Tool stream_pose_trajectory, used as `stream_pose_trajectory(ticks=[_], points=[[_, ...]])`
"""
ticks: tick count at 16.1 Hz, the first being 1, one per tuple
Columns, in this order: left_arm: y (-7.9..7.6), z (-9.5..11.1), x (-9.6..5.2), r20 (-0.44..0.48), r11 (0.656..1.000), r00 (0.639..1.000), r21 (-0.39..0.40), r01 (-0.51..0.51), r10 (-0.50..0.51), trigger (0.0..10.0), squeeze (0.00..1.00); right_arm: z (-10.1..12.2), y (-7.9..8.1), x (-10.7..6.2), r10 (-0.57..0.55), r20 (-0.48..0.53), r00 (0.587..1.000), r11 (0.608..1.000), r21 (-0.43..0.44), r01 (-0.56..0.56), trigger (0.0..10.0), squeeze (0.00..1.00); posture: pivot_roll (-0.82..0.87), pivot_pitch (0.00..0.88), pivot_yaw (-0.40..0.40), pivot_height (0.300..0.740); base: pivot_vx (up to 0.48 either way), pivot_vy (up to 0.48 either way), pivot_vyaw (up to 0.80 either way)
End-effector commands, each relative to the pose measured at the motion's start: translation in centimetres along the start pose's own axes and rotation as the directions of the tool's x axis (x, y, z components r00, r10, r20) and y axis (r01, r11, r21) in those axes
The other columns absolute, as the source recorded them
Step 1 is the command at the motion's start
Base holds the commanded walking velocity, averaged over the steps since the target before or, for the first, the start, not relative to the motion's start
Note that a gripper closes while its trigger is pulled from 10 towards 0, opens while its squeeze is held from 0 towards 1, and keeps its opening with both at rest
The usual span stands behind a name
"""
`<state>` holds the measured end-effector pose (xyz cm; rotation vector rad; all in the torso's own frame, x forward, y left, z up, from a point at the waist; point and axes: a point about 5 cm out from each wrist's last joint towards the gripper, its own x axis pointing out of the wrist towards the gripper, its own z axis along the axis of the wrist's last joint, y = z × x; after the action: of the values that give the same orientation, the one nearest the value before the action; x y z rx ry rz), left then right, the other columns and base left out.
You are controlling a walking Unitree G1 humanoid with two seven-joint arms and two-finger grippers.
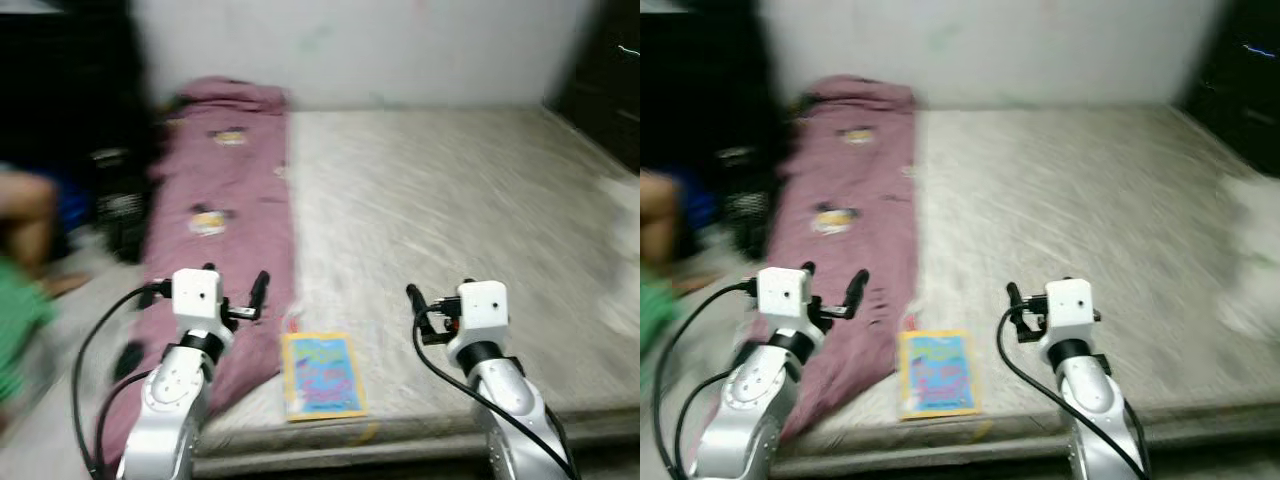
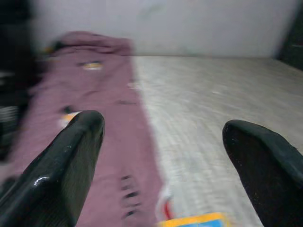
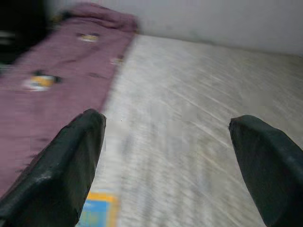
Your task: Clean up the room
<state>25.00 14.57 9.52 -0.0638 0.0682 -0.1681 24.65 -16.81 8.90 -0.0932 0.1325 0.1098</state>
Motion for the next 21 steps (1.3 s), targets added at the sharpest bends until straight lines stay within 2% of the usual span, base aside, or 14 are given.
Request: stream_pose_trajectory(ticks=[1,5,11,21], points=[[0.27,-0.22,-0.06,-0.015,1.0,1.0,0.008,-0.014,0.014,10.0,0.0,0.44,0.43,0.25,0.021,0.018,1.0,1.0,0.009,-0.021,10.0,0.0,-0.04,0.0,-0.005,0.74,0.0,0.0,0.8],[0.31,-0.19,0.06,-0.017,1.0,1.0,0.009,-0.013,0.013,10.0,0.0,0.47,0.23,0.35,0.007,0.021,1.0,0.999,0.031,-0.008,10.0,0.0,-0.05,0.0,0.0,0.74,0.0,0.0,0.2],[0.19,-0.13,0.23,-0.014,1.0,1.0,-0.001,-0.002,0.002,10.0,0.0,0.55,0.15,0.42,0.001,0.022,1.0,1.0,0.027,-0.002,10.0,0.0,-0.06,0.0,0.001,0.74,0.0,-0.276,0.0],[0.13,-0.1,0.38,-0.014,1.0,1.0,-0.011,0.004,-0.004,10.0,0.0,0.64,0.07,0.46,0.0,0.025,1.0,1.0,0.022,0.0,10.0,0.0,-0.06,0.0,0.001,0.74,0.0,-0.442,0.0]])
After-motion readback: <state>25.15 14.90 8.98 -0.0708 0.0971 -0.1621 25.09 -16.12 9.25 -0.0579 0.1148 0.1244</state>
